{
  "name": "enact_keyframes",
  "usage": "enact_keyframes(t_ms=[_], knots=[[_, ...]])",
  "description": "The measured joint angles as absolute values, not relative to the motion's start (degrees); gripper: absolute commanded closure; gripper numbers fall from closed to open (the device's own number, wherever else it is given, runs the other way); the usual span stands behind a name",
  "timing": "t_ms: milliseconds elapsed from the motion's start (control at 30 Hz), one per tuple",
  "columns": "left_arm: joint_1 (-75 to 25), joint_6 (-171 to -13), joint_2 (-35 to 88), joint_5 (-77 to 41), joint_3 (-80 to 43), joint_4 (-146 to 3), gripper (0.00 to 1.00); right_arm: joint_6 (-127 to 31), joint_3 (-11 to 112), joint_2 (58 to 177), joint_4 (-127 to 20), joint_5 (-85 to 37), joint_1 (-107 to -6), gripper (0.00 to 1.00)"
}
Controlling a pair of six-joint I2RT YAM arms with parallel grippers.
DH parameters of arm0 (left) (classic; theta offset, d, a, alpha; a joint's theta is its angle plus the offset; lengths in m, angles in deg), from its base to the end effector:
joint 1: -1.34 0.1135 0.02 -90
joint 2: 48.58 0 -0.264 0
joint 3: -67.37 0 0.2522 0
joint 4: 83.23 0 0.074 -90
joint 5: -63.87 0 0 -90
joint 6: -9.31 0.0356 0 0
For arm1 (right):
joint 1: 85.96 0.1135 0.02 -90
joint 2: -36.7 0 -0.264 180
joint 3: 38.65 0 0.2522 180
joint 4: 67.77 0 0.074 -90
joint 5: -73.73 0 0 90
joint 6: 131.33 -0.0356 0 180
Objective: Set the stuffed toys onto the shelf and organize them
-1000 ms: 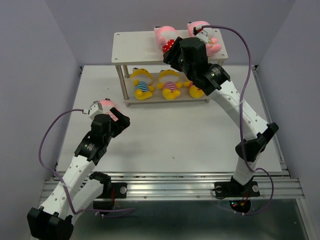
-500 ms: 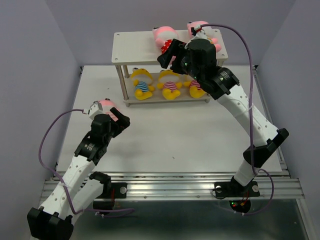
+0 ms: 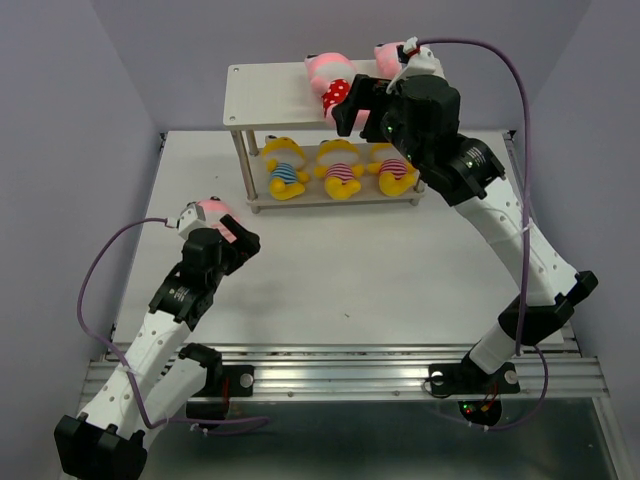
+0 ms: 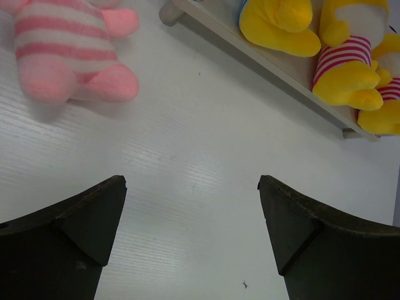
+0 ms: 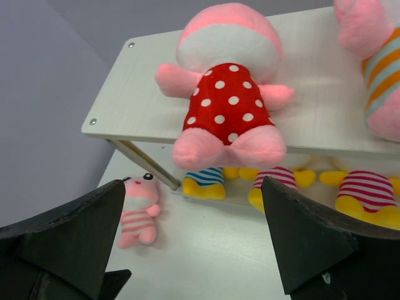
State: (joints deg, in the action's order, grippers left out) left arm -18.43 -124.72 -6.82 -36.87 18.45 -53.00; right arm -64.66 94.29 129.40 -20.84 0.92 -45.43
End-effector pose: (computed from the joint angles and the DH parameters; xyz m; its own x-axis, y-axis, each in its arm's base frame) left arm 0.1656 -0.0525 0.2781 -0.3840 -0.5876 -0.7122 -0.1334 0.7986 -0.5869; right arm 0.2594 0.2079 0.5275 -0.2388 0.2936 -0.9256 -0.3301 0.8719 0.3617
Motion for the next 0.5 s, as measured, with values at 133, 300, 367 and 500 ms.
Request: enact_keyframes(t_ms=[133, 300, 367, 500], knots=[[-18.4, -124.7, -6.8, -36.9, 18.4, -53.0, 0.01, -61.9, 93.8, 129.4, -20.1, 5.3, -45.4, 0.02], [-18.4, -124.7, -6.8, -36.9, 18.4, -53.0, 0.01, -60.3, 93.1, 130.3, -19.9, 7.7, -46.1, 0.09], [-18.4, -124.7, -6.8, -36.9, 18.4, -53.0, 0.01, -60.0, 93.1, 131.2, -19.9, 7.7, -46.9, 0.11], [-18.4, -124.7, -6.8, -37.0, 18.4, -52.9, 0.01, -59.9, 93.1, 133.4, -20.0, 7.5, -48.9, 0.19]])
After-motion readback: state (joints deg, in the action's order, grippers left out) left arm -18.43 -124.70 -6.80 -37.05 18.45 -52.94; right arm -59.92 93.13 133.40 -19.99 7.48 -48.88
